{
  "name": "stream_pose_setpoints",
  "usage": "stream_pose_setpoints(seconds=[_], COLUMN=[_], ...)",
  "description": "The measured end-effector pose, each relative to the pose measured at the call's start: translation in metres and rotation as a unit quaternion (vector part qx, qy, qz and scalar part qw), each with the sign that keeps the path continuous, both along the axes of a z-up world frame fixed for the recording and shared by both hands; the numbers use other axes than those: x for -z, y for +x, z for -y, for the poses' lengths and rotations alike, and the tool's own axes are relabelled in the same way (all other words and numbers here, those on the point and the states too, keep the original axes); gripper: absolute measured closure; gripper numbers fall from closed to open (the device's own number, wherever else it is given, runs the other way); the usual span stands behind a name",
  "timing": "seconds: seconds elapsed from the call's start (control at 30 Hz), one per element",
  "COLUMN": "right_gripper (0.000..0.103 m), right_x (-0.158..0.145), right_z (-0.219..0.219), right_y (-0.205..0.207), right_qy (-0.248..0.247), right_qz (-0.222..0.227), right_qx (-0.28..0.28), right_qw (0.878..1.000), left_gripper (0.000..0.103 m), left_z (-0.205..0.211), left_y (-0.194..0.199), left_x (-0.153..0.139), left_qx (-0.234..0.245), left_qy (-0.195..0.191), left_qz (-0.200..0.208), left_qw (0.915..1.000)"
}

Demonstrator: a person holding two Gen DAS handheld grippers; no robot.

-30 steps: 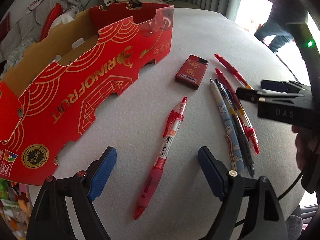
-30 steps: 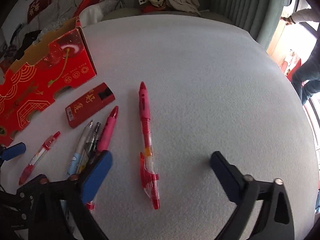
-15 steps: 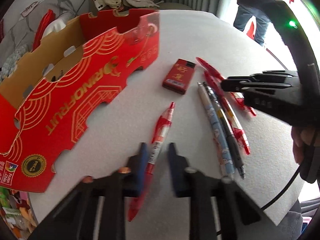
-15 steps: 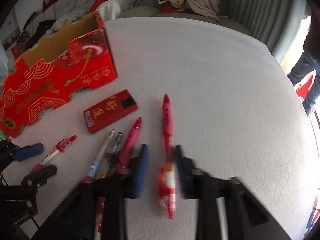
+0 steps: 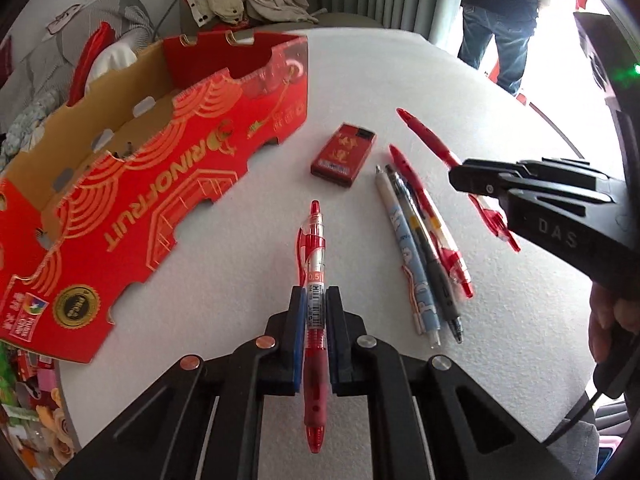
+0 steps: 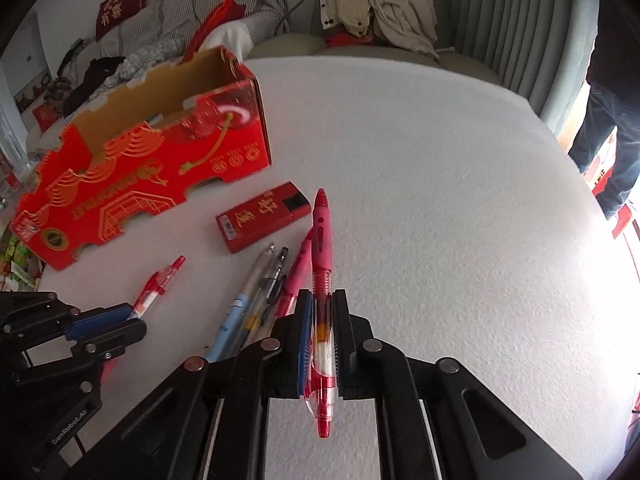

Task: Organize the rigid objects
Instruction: 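Lift both held red pens and carry them over the cardboard box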

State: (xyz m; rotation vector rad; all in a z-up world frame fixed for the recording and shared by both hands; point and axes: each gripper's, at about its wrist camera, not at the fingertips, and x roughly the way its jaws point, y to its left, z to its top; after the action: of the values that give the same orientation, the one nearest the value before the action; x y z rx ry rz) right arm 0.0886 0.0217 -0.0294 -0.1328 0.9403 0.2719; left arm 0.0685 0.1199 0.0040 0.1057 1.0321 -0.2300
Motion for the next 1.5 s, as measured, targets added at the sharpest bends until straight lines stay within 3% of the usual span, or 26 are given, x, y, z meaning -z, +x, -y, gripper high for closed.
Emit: stream_pose_setpoints(seconds=[0.5,1.17,1.5], right_gripper=[0.092,0.092,0.092], right_x=[-0.084,-0.12,-0.132], right_z=[-0.019,-0.09,-0.12], right_y=[-0.043,-0.037,-0.009], right_qy=[0.023,0.039,0.05], right_qz=[0.079,0.118,0.12], right_qx=[-0.053,-0.115,-0.128], right_qw=[0.995,0.986,0.983], left_gripper=[0.093,0.093,0.093], left_z=[-0.043,-0.117,-0.139], left_y=[-0.024,0.006,0.025], left_x=[-0.084,-0.122,-0.116], left_qx=[-0.059,-0.133,-0.149], left_qy=[-0.031,-0.034,-0.025], left_qz=[0.093,0.13,0.124], left_qw=[0.9934,0.9819,0.9806])
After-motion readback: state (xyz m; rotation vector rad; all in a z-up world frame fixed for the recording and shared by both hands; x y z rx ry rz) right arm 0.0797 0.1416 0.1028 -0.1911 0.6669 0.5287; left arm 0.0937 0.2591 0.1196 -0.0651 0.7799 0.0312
